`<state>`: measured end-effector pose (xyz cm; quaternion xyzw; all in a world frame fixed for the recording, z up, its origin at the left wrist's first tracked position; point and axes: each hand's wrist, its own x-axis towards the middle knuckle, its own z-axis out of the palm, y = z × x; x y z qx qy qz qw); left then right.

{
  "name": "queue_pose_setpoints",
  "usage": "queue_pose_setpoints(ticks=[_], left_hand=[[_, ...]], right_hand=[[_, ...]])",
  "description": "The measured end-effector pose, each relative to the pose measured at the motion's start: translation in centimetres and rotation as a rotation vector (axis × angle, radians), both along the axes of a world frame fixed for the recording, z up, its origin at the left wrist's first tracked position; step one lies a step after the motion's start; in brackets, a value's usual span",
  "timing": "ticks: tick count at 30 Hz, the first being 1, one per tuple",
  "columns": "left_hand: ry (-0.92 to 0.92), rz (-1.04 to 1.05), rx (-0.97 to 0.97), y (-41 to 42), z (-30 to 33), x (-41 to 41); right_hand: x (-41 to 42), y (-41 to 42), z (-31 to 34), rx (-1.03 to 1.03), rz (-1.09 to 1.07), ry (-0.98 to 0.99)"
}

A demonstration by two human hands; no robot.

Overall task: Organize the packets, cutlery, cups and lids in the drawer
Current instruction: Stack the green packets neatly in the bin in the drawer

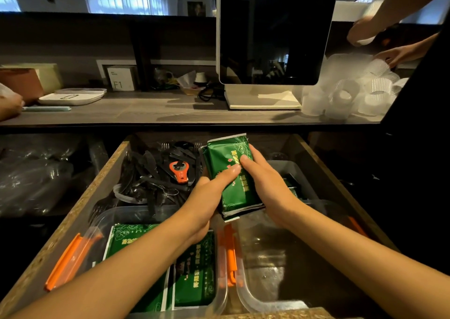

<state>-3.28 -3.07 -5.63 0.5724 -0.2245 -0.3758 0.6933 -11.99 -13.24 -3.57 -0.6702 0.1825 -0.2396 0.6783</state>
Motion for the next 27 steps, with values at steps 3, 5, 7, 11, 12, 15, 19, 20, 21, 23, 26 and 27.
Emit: queue_pose_setpoints(ticks=[3,5,7,11,12,15,19,20,21,23,26,27], left_hand=[[0.04,0.029,-0.018,-0.2,0.0,0.6],[0.078,0.045,-0.041,-0.2,0.0,1.1],[0.092,0.082,-0.048,-0.3,-0.2,1.5],[0.104,0.108,-0.063,-0.2,-0.3,1.8],[0.104,0.112,-0.058,-0.2,-0.4,1.9],[0.095,0.101,-0.027,-0.3,-0.5,2.0],[0.08,0.082,-0.011,-0.4,-0.5,1.7],[0.083,0.08,-0.014,-0.4,-0.5,1.7],[0.084,0.077,-0.019,-0.4,-0.5,1.6],[0.084,0.073,-0.026,-0.2,-0.4,1.6],[0.08,0.064,-0.03,-0.1,-0.4,1.7],[0.075,0.061,-0.031,0.0,-0.4,1.8]], right_hand=[[-0.1,-1.8,0.7,0.112,0.02,0.009],[-0.1,-4.7,0.4,-0.058,-0.134,0.111],[-0.3,-7.6,-0.8,-0.418,-0.291,0.309],[-1.2,-11.6,-3.7,-0.782,-0.164,0.665],[-1.2,-12.0,-4.3,-0.777,-0.074,0.725],[-0.6,-12.8,-5.3,-0.82,0.199,0.941],[0.1,-13.3,-5.4,-0.907,0.3,0.998],[0.2,-13.4,-5.5,-0.922,0.298,1.004],[0.3,-13.5,-5.5,-0.942,0.296,1.016],[0.6,-13.5,-5.7,-0.99,0.272,1.051],[0.7,-13.3,-5.8,-1.075,0.214,1.058],[0.7,-13.4,-6.0,-1.069,0.197,1.031]])
